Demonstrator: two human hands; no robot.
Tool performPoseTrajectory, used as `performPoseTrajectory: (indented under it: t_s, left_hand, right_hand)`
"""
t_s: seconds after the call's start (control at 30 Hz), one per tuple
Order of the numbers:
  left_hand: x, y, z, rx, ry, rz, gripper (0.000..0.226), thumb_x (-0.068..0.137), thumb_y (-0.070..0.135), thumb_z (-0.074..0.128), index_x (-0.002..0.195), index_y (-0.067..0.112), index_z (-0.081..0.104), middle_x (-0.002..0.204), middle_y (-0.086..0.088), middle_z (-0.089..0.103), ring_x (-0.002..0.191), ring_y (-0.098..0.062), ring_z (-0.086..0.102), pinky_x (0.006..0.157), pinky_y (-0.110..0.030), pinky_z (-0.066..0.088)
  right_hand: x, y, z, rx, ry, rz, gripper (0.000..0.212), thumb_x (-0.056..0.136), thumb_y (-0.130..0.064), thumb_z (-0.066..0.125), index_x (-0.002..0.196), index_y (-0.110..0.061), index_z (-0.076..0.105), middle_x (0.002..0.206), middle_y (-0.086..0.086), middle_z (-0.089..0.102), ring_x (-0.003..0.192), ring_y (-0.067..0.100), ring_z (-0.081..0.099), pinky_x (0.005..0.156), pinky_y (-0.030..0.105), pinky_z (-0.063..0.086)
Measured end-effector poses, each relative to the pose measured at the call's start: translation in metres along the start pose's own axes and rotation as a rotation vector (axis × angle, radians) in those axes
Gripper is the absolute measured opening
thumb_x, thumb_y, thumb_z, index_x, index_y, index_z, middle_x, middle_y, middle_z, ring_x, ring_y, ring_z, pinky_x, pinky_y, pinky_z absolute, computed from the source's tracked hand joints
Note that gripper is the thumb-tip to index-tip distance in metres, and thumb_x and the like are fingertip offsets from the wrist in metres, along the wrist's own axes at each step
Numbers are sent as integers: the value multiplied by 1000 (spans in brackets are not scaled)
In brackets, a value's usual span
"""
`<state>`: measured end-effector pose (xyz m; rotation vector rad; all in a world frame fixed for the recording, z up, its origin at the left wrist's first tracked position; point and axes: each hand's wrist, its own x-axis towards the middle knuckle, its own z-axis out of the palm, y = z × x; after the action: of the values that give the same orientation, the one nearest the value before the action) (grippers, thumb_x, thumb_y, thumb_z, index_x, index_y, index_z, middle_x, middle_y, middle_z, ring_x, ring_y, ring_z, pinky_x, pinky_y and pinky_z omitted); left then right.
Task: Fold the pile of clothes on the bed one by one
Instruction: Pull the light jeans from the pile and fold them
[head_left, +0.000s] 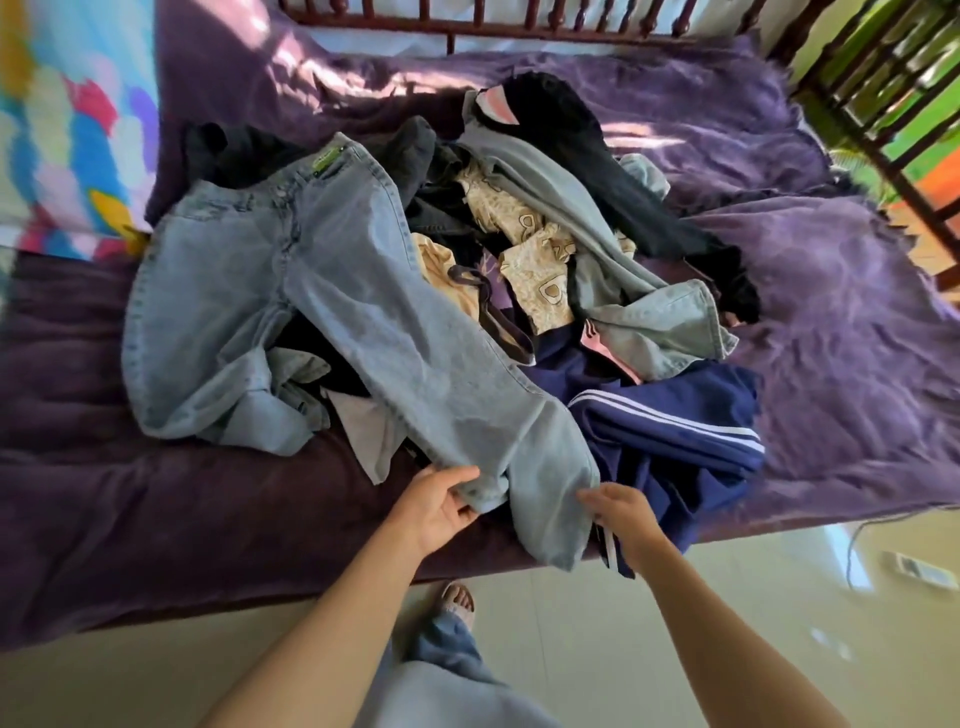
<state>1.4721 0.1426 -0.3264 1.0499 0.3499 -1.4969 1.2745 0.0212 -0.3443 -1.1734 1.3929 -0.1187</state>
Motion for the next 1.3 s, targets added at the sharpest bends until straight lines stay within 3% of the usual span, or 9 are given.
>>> performPoseTrajectory:
  t_s: [0.1,0.2,0.27,0.37,0.43,0.6,0.77,1.13,1.3]
  left_hand:
    - [-11,12,6,20,-71,60,24,90,-5,45,93,15,58,74,-3,70,67,-15,68,58,-27,55]
    - [-18,22,12,36,-75,141,23,89,-4,48,98,13,59,87,-6,69,80,-19,66,58,-26,56]
    - [-13,17,15,198,74,158,19,89,-5,51,92,13,56,86,-7,66,77,-21,63,54,-28,55]
    - [0,-12,13,501,284,70,16,90,-1,53,84,13,48,78,-8,61,58,-17,61,49,-25,50]
    - [2,-32,10,638,285,-61,21,93,6,51,78,17,42,77,-7,56,61,-17,55,57,-26,43]
    - [3,-39,-14,744,332,-108,10,94,17,51,94,19,42,79,-2,49,66,-16,48,61,-26,37]
    - [-8,-3,-43,733,454,29,35,93,17,53,127,13,44,94,-7,54,66,-15,50,58,-25,37]
    - [-50,95,-142,585,717,325,31,91,10,53,122,6,50,96,-10,57,69,-17,53,57,-26,38]
    - [-51,142,-187,599,742,356,32,89,8,54,120,5,53,86,-8,60,78,-26,58,66,-30,41]
  right_hand:
    - [-14,-43,-27,217,92,-110,26,84,-18,62,66,-15,43,65,5,38,60,17,37,53,26,32]
    - [-24,-78,-66,-53,261,-258,22,95,-15,50,74,-15,49,65,2,40,58,15,36,50,25,35]
    - [-15,-85,-85,-287,363,-317,11,94,-17,53,86,-11,54,69,5,49,56,19,43,39,23,39]
    - [6,-69,-93,-628,491,-188,19,93,-25,54,106,-12,58,103,17,63,91,34,59,72,35,48]
    - [13,-50,-86,-847,515,-86,35,93,-29,51,125,-14,51,126,19,54,117,37,48,94,42,39]
    - [7,-19,-40,-1116,352,-146,49,94,-34,46,140,-20,35,138,12,40,128,31,34,102,41,31]
    - [10,-25,26,-1209,117,-276,48,95,-31,42,141,-20,33,144,7,35,134,27,28,106,37,28]
    - [7,-106,206,-1258,-190,-631,46,96,-30,44,139,-17,37,141,7,36,133,26,28,105,38,30]
    - [15,-125,288,-1030,-306,-487,49,95,-31,48,140,-16,37,141,11,37,132,27,34,103,34,35]
